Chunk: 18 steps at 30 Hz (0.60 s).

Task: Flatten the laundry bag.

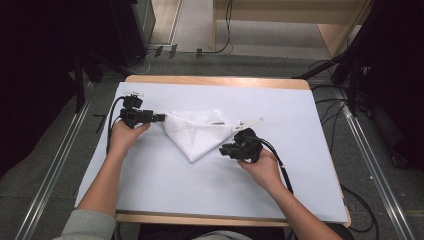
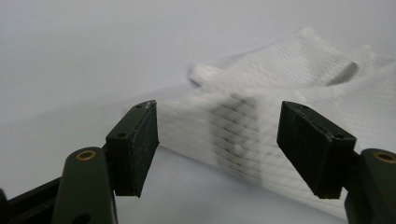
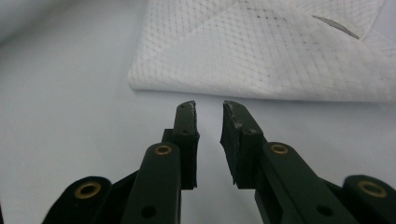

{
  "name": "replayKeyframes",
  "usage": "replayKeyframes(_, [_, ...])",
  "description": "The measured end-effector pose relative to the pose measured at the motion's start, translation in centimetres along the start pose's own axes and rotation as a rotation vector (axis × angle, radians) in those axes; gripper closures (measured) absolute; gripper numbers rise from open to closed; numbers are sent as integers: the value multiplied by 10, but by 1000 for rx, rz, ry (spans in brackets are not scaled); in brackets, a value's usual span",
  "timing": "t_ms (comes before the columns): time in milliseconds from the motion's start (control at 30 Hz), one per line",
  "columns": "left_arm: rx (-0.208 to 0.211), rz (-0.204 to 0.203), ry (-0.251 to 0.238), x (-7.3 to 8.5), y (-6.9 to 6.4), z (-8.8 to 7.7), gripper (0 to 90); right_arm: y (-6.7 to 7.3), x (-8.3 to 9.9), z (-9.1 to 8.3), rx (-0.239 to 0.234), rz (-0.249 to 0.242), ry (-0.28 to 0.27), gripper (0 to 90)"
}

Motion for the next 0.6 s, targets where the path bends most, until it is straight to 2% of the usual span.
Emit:
replayKeyframes(67, [2, -3, -6, -2, 3, 0, 303, -2, 2, -2, 4, -1, -6, 768])
replayKeyframes(100, [-12, -2, -28, -6, 9, 0, 308, -3, 4, -4, 9, 9, -1, 768])
replayKeyframes(133, [-12, -2, -28, -6, 9, 0, 311, -4, 5, -5, 10, 14, -5, 768])
replayKeyframes(167, [-20, -11, -21, -5, 15, 4, 312, -6, 6, -6, 13, 13, -5, 766])
replayKeyframes(300, [8, -44, -16, 0, 25, 15, 312, -8, 10, -7, 21, 29, -2, 761])
replayKeyframes(433, [7, -77, -2, 5, 32, 22, 316, -10, 14, -8, 30, 31, 0, 753])
replayKeyframes(500, [-3, -61, 16, 7, 33, 25, 321, -12, 15, -9, 37, 37, -1, 751])
replayKeyframes(600, [-16, -56, 15, 7, 32, 26, 336, -15, 16, -10, 43, 45, 1, 749])
Point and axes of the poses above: each handheld gripper's, and its own axes: z roughly forward along the jaws, x roughly out of its underside, y roughly to its left, the point moved 8 cm from there along z, roughly forward along the jaws, and after that the axes turned 9 degrees about x, right-handed, at the moved point
